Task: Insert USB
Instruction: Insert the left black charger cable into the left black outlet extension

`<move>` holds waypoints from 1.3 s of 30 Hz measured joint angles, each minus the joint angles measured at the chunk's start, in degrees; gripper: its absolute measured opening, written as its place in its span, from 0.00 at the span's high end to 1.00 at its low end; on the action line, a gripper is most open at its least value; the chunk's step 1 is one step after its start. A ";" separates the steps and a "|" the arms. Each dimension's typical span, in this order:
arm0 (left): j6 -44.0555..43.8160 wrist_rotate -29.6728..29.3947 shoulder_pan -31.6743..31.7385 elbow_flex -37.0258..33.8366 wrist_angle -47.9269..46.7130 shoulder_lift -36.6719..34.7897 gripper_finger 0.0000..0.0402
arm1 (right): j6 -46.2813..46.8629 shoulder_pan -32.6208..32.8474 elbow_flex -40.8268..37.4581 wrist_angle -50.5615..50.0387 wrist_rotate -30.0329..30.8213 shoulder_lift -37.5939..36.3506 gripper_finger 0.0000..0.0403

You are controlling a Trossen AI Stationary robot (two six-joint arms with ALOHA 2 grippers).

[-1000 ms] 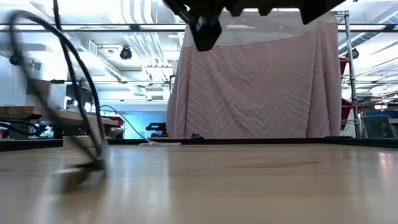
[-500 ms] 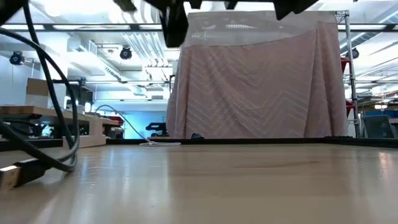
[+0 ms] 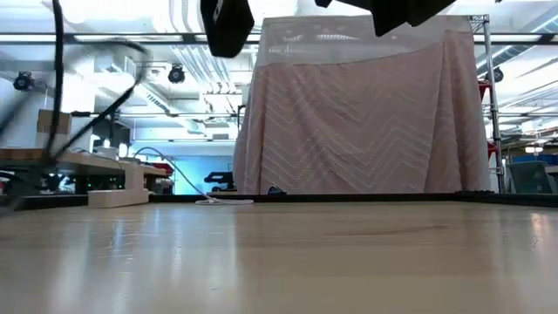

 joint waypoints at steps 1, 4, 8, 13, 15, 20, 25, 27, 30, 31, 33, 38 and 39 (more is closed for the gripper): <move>2.68 0.02 0.00 0.15 1.38 -0.22 0.68 | 0.36 -0.13 0.00 -0.69 -0.25 0.00 1.00; 9.09 0.00 0.01 0.78 4.12 -0.46 0.69 | 0.98 -0.30 0.00 -1.39 -1.79 0.00 1.00; 12.77 2.69 0.22 1.35 4.36 -0.87 0.72 | 2.44 -0.28 0.00 -1.28 -3.20 -0.02 1.00; 13.51 4.20 0.22 1.34 4.17 -1.22 0.78 | 4.27 -0.30 0.00 -1.31 -6.15 -0.02 1.00; 14.43 4.32 0.40 1.34 4.14 -1.22 0.80 | 5.44 -0.42 0.00 -1.23 -6.95 -0.02 1.00; 15.62 4.68 2.06 1.34 4.23 -0.96 0.84 | 7.49 -0.62 -0.01 -1.06 -8.19 -0.02 1.00; 15.62 10.93 4.40 0.91 4.27 -0.76 0.88 | 7.60 -0.67 -0.09 -1.53 -8.32 -0.02 1.00; 15.62 13.28 4.76 0.91 4.36 -0.80 0.91 | 7.90 -0.65 -0.10 -1.53 -8.60 0.00 1.00; 15.43 14.87 4.81 0.87 4.36 -1.32 0.98 | 8.84 -0.65 -0.09 -1.28 -8.46 0.00 1.00; 15.09 14.88 4.66 0.86 4.34 -1.55 0.98 | 9.15 -0.67 -0.09 -1.10 -8.47 0.00 1.00; 14.24 14.84 4.48 0.80 4.18 -2.07 0.98 | 9.53 -0.67 -0.08 -0.85 -8.45 0.00 1.00; 12.52 14.61 4.34 0.73 3.97 -3.30 0.99 | 10.17 -0.56 0.00 -1.15 -8.61 -0.28 0.92; 12.12 14.58 4.32 0.73 4.00 -3.74 0.99 | 10.44 -0.56 0.00 -1.59 -8.67 -0.50 0.89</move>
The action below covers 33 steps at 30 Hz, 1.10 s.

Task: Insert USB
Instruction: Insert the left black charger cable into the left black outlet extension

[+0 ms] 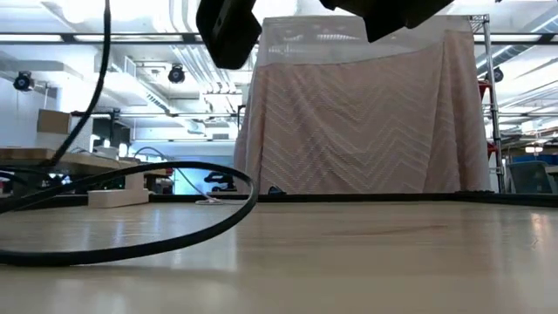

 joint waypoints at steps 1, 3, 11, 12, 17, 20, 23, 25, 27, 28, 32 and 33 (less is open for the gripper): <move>-0.54 -0.06 -0.06 0.00 0.21 -0.46 0.99 | 0.02 0.00 0.00 -0.20 0.00 -0.16 0.86; -1.80 -0.11 -0.06 -0.02 0.23 -1.27 1.00 | -0.14 0.02 0.00 -1.24 0.12 -0.81 0.79; -10.00 -4.46 -0.19 -0.04 -3.17 -4.67 1.00 | -11.14 1.30 -0.07 -12.35 10.68 -6.55 0.59; -11.40 -5.04 -0.19 -0.05 -3.70 -5.05 1.00 | -14.15 1.96 -0.07 -14.72 14.73 -7.68 0.58; -13.84 -8.51 -0.17 -0.07 -4.12 -6.39 1.00 | -24.55 6.23 -0.04 -21.60 34.73 -11.77 0.57; -14.11 -9.40 0.16 -0.07 -3.97 -7.18 1.00 | -26.14 7.71 -0.07 -22.31 38.58 -12.43 0.57; -14.14 -9.84 0.79 -0.07 -4.06 -7.27 1.00 | -26.16 8.49 -0.07 -22.80 44.29 -12.60 0.59; -14.68 -10.04 1.44 -0.07 -4.09 -7.23 1.00 | -26.55 8.80 -0.07 -24.25 48.81 -12.60 0.59; -15.20 -10.15 2.01 -0.07 -4.03 -6.87 1.00 | -26.65 8.80 -0.07 -25.34 50.09 -12.60 0.59; -15.27 -10.16 2.22 -0.07 -4.01 -6.64 1.00 | -26.40 8.79 -0.07 -25.46 50.17 -12.60 0.58; -15.24 -10.08 2.94 -0.08 -3.81 -6.33 1.00 | -26.51 8.79 -0.07 -25.68 50.57 -12.60 0.55; -15.16 -10.29 2.97 -0.08 -3.74 -6.33 1.00 | -26.51 8.77 -0.07 -25.68 50.63 -12.60 0.55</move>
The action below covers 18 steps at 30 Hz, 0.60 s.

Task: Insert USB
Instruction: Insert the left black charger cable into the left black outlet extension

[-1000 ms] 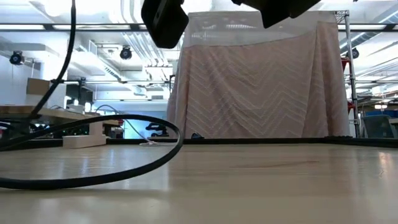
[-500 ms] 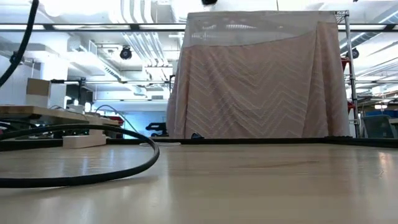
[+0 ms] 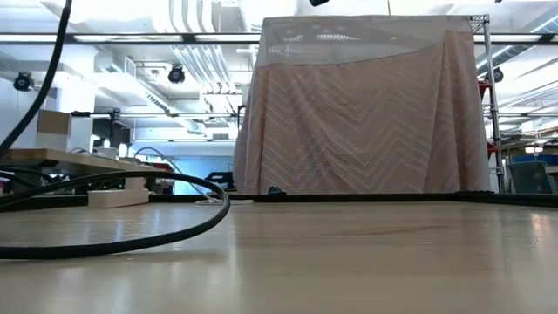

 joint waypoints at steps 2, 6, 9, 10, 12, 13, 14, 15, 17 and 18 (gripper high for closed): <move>0.21 -0.39 0.12 -0.01 0.01 0.00 1.00 | -0.04 -0.01 0.00 0.00 0.14 0.00 0.55; 0.17 -2.00 0.33 -0.01 0.20 -0.04 1.00 | -1.41 -0.03 0.00 -0.02 0.66 0.00 0.56; -0.02 -3.18 0.44 -0.01 0.25 -0.04 1.00 | -2.30 -0.12 0.00 -0.06 2.15 0.02 0.59; -0.09 -3.33 0.49 -0.01 0.37 -0.04 1.00 | -2.61 -0.12 0.00 0.00 2.60 0.02 0.60; -0.12 -3.43 0.56 0.00 0.47 -0.11 1.00 | -3.47 -0.12 0.00 -0.02 3.79 0.02 0.63; -0.12 -3.46 0.64 -0.01 0.49 -0.11 1.00 | -3.66 -0.14 0.00 -0.04 3.91 0.02 0.65; -0.16 -3.46 0.70 0.01 0.49 -0.11 1.00 | -3.76 -0.17 0.00 -0.02 3.92 0.03 0.66; -0.18 -3.44 0.84 -0.01 0.51 -0.11 1.00 | -3.77 -0.23 0.00 -0.03 3.92 0.07 0.68; -0.23 -3.46 1.22 -0.01 0.61 -0.11 1.00 | -3.75 -0.37 0.00 -0.03 3.86 0.07 0.72; -0.23 -3.45 1.45 -0.01 0.69 -0.11 1.00 | -3.75 -0.39 0.00 -0.04 3.88 0.07 0.74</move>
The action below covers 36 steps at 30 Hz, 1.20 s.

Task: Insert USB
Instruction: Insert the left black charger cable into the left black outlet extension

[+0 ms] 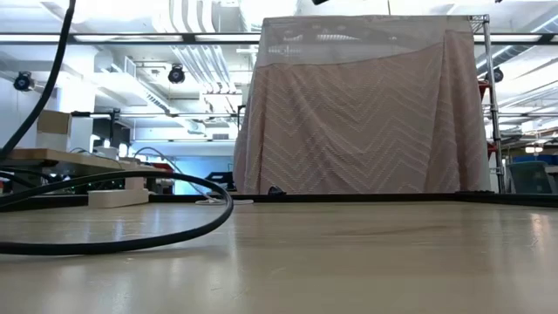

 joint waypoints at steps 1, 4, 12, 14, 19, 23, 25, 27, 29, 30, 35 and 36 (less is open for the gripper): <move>0.00 0.00 0.23 0.00 0.00 -0.02 1.00 | 0.02 -0.04 0.00 0.02 0.00 0.00 0.76; 1.24 0.26 0.66 0.00 -0.05 -0.02 0.99 | 0.23 -0.04 0.00 -0.02 -0.54 0.00 0.83; 7.91 0.93 0.98 -0.01 -0.06 0.58 0.89 | 5.10 -0.41 0.00 0.04 -3.77 0.04 0.88; 10.12 1.06 1.00 -0.06 -0.18 1.09 0.86 | 7.14 -0.71 0.00 0.02 -4.12 0.04 0.86; 14.61 1.14 1.22 -0.07 -0.20 2.45 0.78 | 9.13 -1.36 0.00 0.04 -7.63 0.04 0.86; 15.47 1.72 1.51 -0.07 -0.10 3.31 0.74 | 8.74 -1.44 0.00 0.05 -8.50 0.04 0.89; 14.58 1.84 2.04 -0.07 -0.09 3.69 0.73 | 8.76 -1.44 0.00 0.04 -8.50 0.04 0.89; 14.34 1.85 2.43 -0.07 -0.05 3.94 0.73 | 8.76 -1.52 0.00 -0.07 -8.48 0.04 0.88; 14.36 1.84 2.60 -0.07 -0.05 3.96 0.75 | 8.74 -1.65 0.00 -0.09 -8.54 0.04 0.87; 14.36 1.82 2.62 -0.07 -0.07 3.96 0.77 | 8.73 -1.66 0.00 -0.04 -8.61 0.04 0.87; 13.64 2.70 2.92 -0.07 -0.08 3.81 0.90 | 7.48 -1.68 0.00 -0.04 -8.62 0.04 0.88; 13.37 3.67 2.99 -0.07 -0.03 3.74 0.93 | 7.04 -1.65 0.00 -0.08 -8.79 0.04 0.88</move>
